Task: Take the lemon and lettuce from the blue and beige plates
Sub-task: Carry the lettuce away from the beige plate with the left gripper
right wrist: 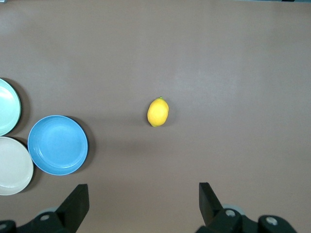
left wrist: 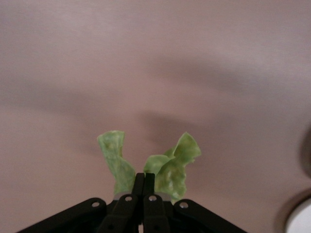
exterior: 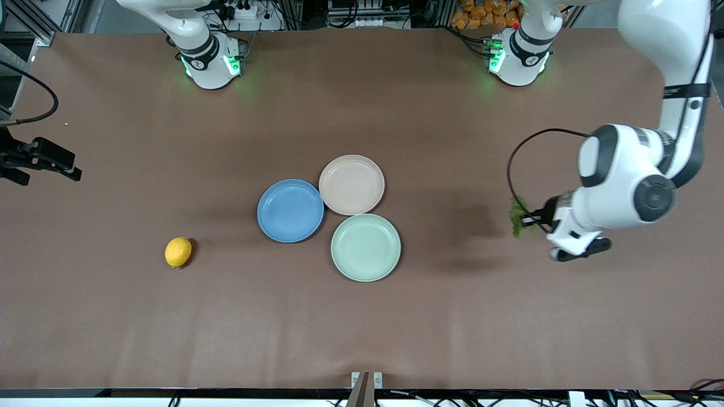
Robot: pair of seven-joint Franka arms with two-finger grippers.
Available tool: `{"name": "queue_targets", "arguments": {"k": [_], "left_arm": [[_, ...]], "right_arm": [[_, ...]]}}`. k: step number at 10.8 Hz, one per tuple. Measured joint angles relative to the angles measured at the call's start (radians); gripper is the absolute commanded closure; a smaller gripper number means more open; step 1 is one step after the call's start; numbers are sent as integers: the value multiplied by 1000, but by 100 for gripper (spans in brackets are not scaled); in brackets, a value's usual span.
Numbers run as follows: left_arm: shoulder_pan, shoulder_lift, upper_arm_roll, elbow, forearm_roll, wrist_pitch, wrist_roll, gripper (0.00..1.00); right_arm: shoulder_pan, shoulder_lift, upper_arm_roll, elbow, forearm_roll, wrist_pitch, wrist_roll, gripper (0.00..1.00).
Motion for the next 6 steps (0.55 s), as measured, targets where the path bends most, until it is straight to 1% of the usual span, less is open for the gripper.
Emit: {"name": "queue_targets", "arguments": {"k": [3, 4, 5, 6], "left_arm": [[31, 37, -2, -12, 1, 3, 12, 100], [31, 56, -4, -12, 6, 14, 12, 72], [31, 73, -5, -12, 15, 29, 12, 12], [31, 88, -5, -12, 21, 40, 12, 9]], "right_arm": [[0, 0, -2, 0, 0, -8, 0, 0], [1, 0, -2, -1, 0, -8, 0, 0], [4, -1, -2, -1, 0, -8, 0, 0], [9, -1, -3, -1, 0, -8, 0, 0]]}}
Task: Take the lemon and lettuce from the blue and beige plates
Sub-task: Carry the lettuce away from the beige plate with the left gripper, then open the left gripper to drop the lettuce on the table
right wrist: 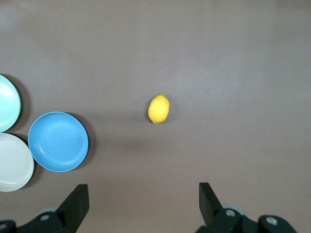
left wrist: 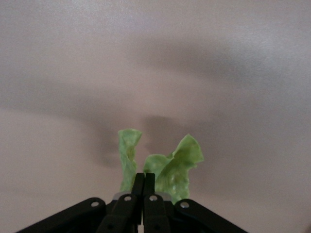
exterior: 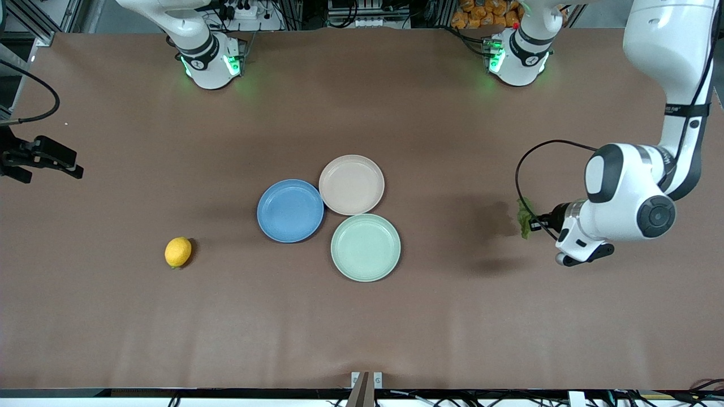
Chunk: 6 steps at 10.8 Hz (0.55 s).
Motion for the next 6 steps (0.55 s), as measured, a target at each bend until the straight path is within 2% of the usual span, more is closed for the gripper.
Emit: {"name": "queue_targets", "arguments": {"k": [1, 6], "left_arm": [[1, 11, 0, 0, 5, 11, 8, 0], [4, 10, 0, 36, 6, 16, 41, 0]], "right_arm": [[7, -1, -5, 0, 0, 0, 0, 0], [39, -16, -43, 0, 0, -2, 0, 0]]}}
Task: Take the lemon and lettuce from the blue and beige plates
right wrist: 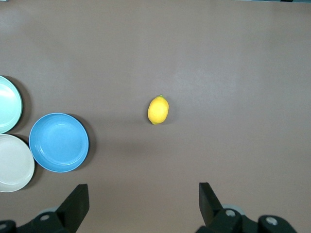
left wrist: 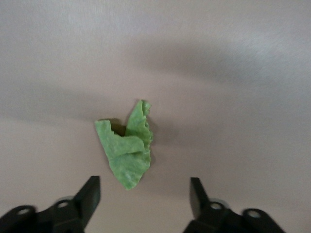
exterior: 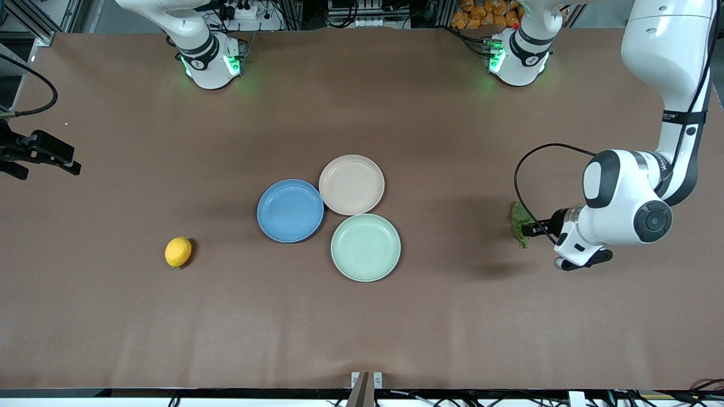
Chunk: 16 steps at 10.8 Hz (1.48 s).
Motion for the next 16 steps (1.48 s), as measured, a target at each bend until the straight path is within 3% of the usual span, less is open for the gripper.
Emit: {"name": "queue_targets", "arguments": {"k": [3, 8, 16], "left_arm": [[0, -32, 0, 67, 0, -20, 9, 0], [2, -135, 0, 229, 41, -172, 10, 0], [-3, -297, -10, 275, 76, -380, 11, 0]], "right_arm": [[0, -2, -8, -2, 0, -6, 0, 0], [0, -59, -10, -77, -3, -5, -1, 0], [-24, -90, 27, -120, -13, 17, -2, 0]]}}
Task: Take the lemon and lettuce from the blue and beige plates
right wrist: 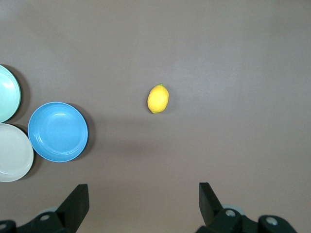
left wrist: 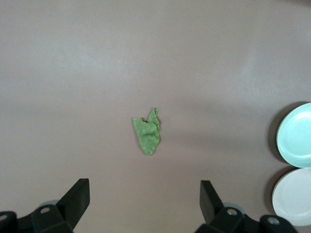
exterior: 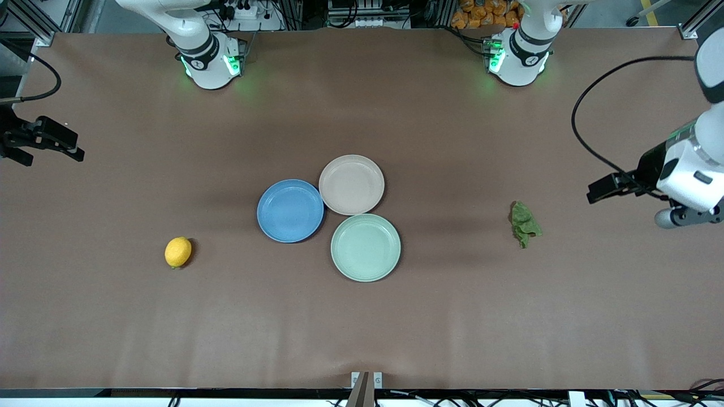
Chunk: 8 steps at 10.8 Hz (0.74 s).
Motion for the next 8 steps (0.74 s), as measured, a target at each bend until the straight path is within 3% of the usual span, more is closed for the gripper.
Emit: {"name": "queue_targets", "arguments": {"k": [8], "left_arm": [[-9, -22, -1, 1, 43, -57, 0, 0]], "right_arm": [[-1, -4, 11, -1, 0, -53, 0, 0]]}}
